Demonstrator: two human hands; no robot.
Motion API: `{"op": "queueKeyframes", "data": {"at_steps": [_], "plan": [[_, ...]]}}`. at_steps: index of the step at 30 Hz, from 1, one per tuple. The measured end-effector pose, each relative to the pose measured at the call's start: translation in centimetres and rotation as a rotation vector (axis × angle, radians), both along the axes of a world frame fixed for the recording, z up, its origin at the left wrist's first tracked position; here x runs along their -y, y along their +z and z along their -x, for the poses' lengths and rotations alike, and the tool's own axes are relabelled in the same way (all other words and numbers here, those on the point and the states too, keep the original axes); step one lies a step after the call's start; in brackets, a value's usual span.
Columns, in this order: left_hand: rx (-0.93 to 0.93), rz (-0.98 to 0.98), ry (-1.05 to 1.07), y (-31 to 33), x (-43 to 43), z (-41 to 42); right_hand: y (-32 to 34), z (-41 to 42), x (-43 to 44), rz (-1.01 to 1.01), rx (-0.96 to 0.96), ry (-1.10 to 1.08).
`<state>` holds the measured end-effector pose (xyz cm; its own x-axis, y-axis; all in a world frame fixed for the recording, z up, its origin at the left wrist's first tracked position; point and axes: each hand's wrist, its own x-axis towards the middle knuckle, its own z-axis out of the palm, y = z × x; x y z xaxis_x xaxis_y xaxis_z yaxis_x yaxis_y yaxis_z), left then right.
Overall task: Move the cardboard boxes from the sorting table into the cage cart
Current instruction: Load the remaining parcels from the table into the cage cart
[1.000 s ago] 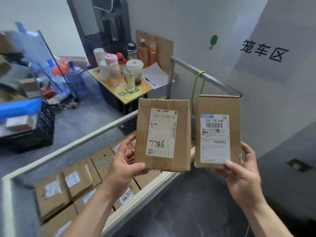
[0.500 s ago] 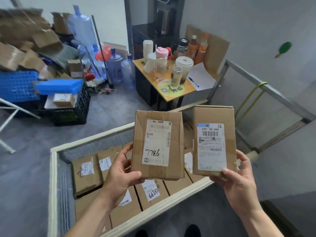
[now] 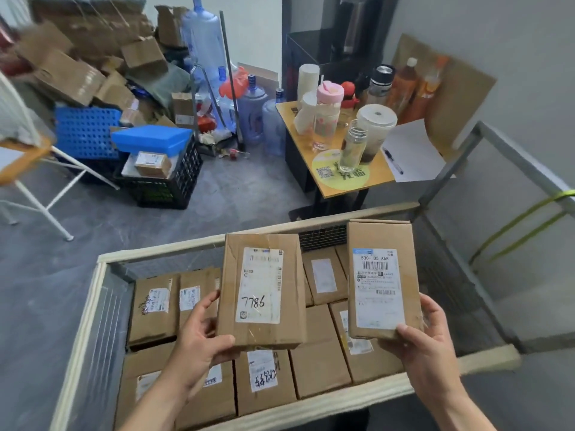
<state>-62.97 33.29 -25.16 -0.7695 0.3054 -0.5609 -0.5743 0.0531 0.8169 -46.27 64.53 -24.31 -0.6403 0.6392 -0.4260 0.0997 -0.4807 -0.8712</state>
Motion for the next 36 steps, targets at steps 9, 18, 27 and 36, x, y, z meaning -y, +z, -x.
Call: {"op": "queueKeyframes", "data": {"at_steps": [9, 18, 27, 36], "plan": [[0.170, 0.131, 0.221, -4.3, -5.7, -3.1, -7.0, 4.3, -9.1, 0.061, 0.189, 0.265], [0.284, 0.158, 0.285, -11.2, -6.1, -2.0, -13.4, 9.7, -7.5, 0.031, 0.314, 0.407], [0.318, 0.188, 0.248, -19.1, -2.8, 4.4, -21.6, 15.4, -1.8, 0.054, 0.395, 0.458], [0.285, 0.226, 0.213, -26.6, -2.6, 10.9, -29.0, 21.4, 0.4, 0.049, 0.416, 0.461]]}}
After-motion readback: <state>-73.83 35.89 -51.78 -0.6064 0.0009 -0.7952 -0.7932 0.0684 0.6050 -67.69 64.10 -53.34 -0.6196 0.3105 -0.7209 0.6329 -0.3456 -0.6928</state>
